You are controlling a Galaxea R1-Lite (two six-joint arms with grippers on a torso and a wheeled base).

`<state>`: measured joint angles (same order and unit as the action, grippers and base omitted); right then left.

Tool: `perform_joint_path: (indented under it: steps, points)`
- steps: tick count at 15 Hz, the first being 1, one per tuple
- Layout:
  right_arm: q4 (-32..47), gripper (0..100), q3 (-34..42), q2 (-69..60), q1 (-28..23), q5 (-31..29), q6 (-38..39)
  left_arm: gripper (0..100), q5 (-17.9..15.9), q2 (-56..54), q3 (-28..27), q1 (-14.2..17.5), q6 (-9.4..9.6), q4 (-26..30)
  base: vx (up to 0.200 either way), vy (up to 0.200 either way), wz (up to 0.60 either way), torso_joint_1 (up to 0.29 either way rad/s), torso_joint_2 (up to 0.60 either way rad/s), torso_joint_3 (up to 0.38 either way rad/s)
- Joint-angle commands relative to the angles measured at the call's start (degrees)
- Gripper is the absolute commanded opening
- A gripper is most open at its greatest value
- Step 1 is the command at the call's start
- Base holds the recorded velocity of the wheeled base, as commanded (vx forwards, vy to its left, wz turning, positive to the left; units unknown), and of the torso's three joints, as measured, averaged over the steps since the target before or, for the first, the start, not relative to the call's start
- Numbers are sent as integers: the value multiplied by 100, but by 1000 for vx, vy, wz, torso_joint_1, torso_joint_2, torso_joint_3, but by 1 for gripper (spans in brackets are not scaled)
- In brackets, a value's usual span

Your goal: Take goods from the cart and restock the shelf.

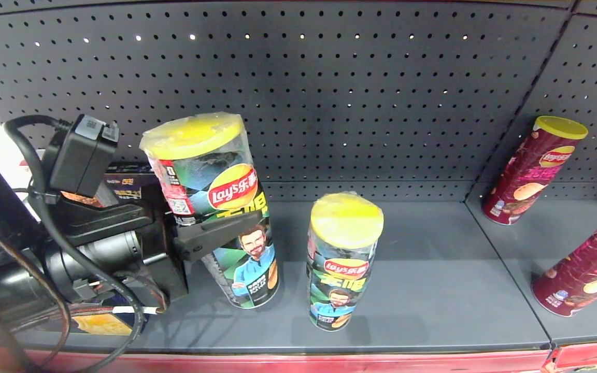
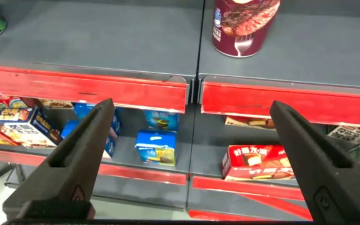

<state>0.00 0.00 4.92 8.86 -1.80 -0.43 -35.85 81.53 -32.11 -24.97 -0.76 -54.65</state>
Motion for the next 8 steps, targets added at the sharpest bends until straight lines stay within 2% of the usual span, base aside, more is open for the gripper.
perform_joint_path:
  steps: [1, 2, 3, 4, 5, 6, 8]
  points:
    - [0, 100, 0, 35, 1, 5, -1, 0, -71, 161, -94, 150, 5, 16, 0, 0, 0, 0, 0, 0]
    - [0, 100, 0, 35, 1, -4, -1, 0, -36, 355, -182, 378, 190, 25, 0, 0, 0, 0, 0, 0]
    - [0, 100, 0, 35, 1, 5, -1, 0, -71, 416, -217, 449, 234, 33, 0, 0, 0, 0, 0, 0]
    - [0, 100, 0, 35, 1, 5, -1, 0, -449, 777, -375, 669, 260, 42, 0, 0, 0, 0, 0, 0]
    - [0, 100, 0, 35, 1, -4, -1, 0, -704, 908, -524, 730, 251, 77, 0, 0, 0, 0, 0, 0]
    - [0, 100, 0, 35, 1, 5, -1, 0, -774, 1023, -744, 748, 313, 209, 0, 0, 0, 0, 0, 0]
    - [0, 100, 0, 35, 1, -4, -1, 0, -836, 1198, -1087, 739, 322, 446, 0, 0, 0, 0, 0, 0]
